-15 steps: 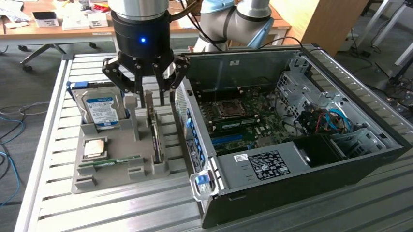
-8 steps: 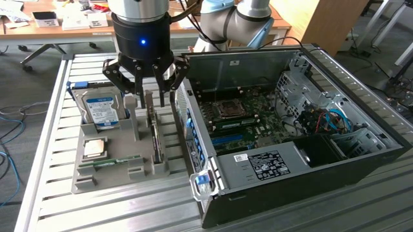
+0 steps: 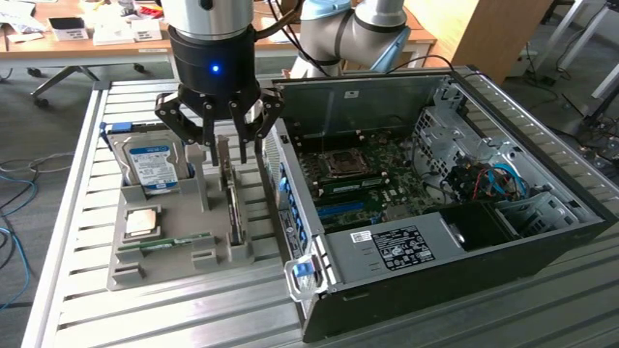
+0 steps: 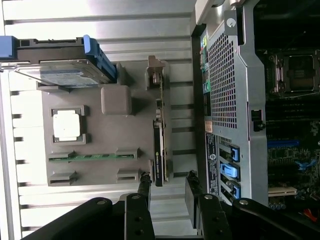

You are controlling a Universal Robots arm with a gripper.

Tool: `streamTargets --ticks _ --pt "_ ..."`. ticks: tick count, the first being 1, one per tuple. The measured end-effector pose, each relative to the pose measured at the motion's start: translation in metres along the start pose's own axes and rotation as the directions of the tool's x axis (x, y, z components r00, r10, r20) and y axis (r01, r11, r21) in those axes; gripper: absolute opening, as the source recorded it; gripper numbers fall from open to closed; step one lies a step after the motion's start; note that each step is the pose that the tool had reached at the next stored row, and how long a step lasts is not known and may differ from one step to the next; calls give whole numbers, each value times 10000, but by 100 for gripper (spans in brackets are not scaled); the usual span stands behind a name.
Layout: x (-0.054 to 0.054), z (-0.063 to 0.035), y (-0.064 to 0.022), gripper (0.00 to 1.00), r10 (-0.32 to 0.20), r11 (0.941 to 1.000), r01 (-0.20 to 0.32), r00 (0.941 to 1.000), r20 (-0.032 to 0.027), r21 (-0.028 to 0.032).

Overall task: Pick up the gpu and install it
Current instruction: 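Pick up the gpu and move the gpu toward the slot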

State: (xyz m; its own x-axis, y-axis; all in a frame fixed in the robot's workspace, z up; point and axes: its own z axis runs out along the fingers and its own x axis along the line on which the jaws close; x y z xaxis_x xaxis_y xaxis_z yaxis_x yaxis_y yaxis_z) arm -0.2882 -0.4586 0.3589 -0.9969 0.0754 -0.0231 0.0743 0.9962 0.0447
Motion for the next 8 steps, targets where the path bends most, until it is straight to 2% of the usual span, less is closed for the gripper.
streamTargets --ticks 8 --pt "0 7 0 42 0 10000 0 10000 4 -5"
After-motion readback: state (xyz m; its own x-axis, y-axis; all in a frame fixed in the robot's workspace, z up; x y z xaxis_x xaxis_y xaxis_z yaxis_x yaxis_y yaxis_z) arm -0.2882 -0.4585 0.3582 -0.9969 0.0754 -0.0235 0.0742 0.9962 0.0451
